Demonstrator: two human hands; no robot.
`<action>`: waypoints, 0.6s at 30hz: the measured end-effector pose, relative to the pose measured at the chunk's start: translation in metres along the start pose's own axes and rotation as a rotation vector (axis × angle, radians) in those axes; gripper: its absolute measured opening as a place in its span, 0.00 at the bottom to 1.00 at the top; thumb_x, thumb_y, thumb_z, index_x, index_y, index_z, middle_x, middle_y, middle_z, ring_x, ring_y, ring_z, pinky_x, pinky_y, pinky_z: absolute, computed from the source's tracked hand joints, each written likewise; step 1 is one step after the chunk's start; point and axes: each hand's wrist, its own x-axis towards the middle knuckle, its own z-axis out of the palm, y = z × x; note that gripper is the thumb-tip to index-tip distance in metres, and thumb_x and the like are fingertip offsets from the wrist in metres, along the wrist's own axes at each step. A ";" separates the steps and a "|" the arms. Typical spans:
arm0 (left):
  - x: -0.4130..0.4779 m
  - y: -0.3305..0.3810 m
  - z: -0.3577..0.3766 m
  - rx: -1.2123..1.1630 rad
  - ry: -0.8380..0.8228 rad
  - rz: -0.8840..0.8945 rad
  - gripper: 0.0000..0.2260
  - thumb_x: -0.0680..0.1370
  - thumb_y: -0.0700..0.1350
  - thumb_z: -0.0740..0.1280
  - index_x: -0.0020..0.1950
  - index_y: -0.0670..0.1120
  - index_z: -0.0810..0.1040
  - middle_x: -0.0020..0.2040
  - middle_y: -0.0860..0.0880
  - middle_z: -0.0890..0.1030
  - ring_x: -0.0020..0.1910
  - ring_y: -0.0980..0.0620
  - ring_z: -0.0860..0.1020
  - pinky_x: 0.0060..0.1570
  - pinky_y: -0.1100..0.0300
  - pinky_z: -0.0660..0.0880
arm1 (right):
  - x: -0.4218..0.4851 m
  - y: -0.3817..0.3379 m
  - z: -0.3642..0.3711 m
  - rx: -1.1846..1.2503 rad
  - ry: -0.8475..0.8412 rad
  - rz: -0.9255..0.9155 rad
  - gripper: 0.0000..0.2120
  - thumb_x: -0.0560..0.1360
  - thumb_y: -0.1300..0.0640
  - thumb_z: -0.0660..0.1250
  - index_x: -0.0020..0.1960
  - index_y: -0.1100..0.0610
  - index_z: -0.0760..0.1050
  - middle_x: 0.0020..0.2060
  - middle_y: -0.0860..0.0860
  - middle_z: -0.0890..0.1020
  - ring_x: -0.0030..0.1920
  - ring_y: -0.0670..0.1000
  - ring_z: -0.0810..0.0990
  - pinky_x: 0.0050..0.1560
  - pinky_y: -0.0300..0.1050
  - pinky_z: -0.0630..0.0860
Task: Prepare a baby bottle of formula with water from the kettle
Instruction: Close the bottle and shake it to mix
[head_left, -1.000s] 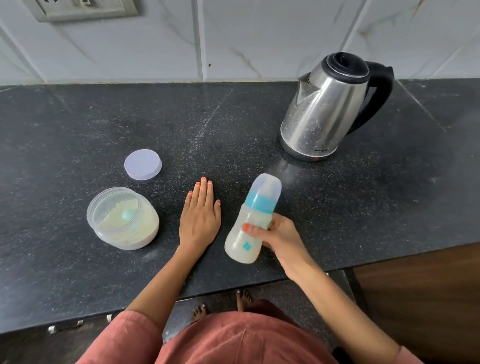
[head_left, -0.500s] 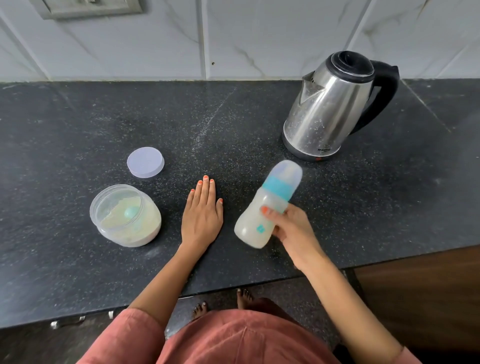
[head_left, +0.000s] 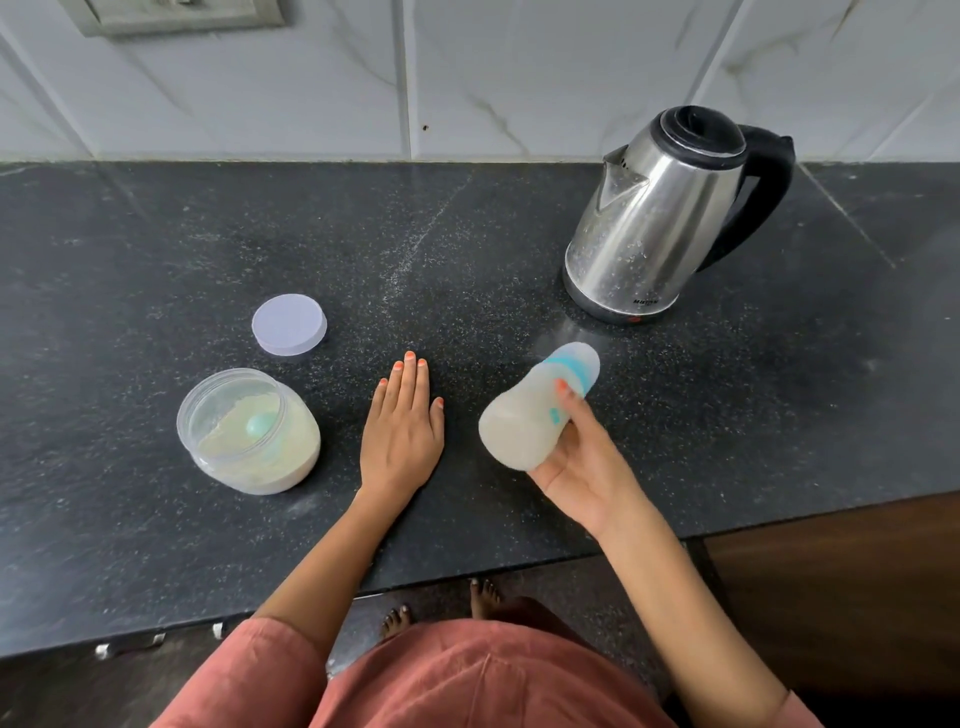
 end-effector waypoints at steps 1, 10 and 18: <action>0.000 0.000 0.000 -0.002 0.002 0.001 0.23 0.82 0.48 0.49 0.76 0.41 0.50 0.77 0.44 0.51 0.76 0.48 0.50 0.73 0.56 0.43 | 0.001 -0.003 0.001 0.061 -0.040 0.028 0.23 0.59 0.51 0.76 0.51 0.56 0.78 0.45 0.54 0.84 0.45 0.51 0.83 0.46 0.46 0.80; 0.001 -0.001 0.000 0.004 -0.004 0.001 0.24 0.82 0.49 0.47 0.76 0.42 0.49 0.77 0.45 0.49 0.76 0.49 0.48 0.72 0.57 0.41 | -0.004 -0.009 -0.002 0.244 -0.282 0.155 0.35 0.51 0.56 0.82 0.55 0.61 0.75 0.48 0.57 0.82 0.46 0.54 0.83 0.44 0.48 0.82; -0.001 0.000 -0.002 -0.019 0.001 0.004 0.24 0.82 0.49 0.47 0.76 0.41 0.49 0.77 0.45 0.50 0.76 0.49 0.49 0.73 0.56 0.42 | -0.003 -0.038 -0.003 -0.360 -0.145 -0.282 0.26 0.59 0.55 0.78 0.56 0.56 0.77 0.52 0.54 0.81 0.54 0.51 0.79 0.57 0.46 0.76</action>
